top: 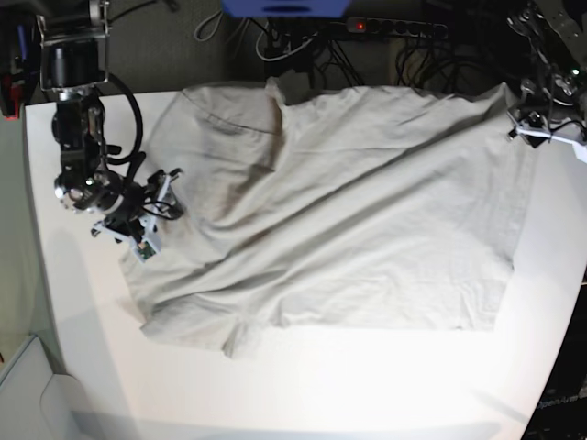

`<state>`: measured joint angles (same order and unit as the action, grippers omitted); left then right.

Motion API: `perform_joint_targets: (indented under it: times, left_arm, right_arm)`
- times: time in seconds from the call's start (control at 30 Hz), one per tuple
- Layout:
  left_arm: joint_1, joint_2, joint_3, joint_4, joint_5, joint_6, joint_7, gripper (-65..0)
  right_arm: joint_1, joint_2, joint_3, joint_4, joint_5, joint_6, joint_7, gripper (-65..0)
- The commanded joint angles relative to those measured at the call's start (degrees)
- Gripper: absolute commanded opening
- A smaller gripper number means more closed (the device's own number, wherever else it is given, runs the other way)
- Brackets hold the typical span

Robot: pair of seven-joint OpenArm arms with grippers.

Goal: Layout the t-shirt on the table in an organized manner, then fold the t-shirt properly
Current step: 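Release the shirt and move the left gripper along its side edge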

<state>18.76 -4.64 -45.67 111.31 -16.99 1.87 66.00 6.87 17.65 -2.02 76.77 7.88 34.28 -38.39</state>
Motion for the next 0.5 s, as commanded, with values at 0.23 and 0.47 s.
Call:
perform_joint_targets:
  times: [0.23,0.47]
  left_arm:
    - [-0.70,-0.85,-0.44,2.50,-0.19,0.20,-0.63,-31.4]
    - [-7.12,-0.85,-0.26,3.02,-0.19,0.20,-0.11,-31.4]
  right_arm:
    - [2.58,3.14,5.41,-4.46,0.08,-0.22,0.81,-31.0]
    - [2.93,6.13,9.71,-4.46,0.08,-0.22,0.81,-31.0]
